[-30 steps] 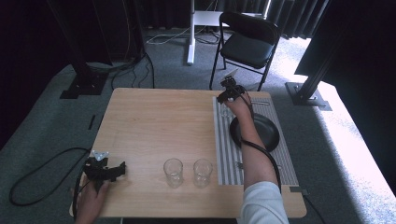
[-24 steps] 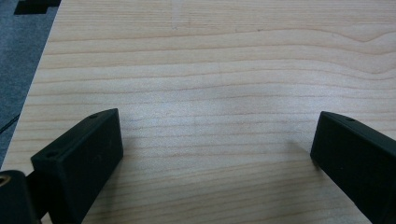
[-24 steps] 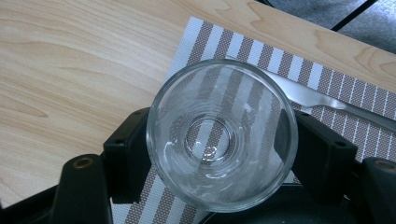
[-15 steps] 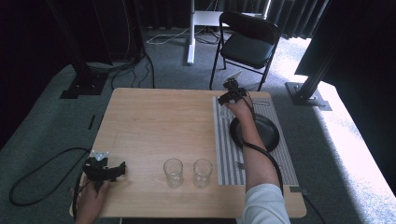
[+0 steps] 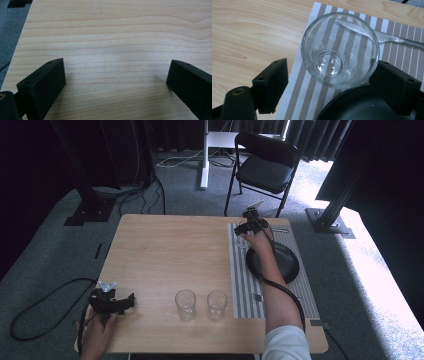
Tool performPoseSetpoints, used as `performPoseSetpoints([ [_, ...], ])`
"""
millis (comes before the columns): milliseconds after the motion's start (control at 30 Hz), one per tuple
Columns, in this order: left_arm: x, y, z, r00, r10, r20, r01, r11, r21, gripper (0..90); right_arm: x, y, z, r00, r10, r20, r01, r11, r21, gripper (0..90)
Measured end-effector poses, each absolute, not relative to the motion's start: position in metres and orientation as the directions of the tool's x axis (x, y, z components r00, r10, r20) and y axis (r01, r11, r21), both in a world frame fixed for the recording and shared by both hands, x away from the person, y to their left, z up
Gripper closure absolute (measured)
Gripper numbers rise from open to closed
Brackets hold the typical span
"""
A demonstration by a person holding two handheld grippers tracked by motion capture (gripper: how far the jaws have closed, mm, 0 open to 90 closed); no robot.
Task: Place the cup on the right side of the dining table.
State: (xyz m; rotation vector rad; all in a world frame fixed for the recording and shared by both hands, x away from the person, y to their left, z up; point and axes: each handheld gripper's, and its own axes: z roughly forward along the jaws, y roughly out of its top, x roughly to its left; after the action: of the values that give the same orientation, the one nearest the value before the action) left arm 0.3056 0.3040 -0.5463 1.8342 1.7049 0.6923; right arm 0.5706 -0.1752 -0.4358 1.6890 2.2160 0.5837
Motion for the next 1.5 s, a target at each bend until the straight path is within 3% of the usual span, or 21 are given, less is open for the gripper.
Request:
performPoseSetpoints([
  [1500,0.306,0.304,-0.546,0.069,0.998,0.01,0.722,-0.057,0.689,2.6,0.497,-0.201,-0.453,-0.243,0.965,0.095,0.804,0.146,0.576,12.6],
])
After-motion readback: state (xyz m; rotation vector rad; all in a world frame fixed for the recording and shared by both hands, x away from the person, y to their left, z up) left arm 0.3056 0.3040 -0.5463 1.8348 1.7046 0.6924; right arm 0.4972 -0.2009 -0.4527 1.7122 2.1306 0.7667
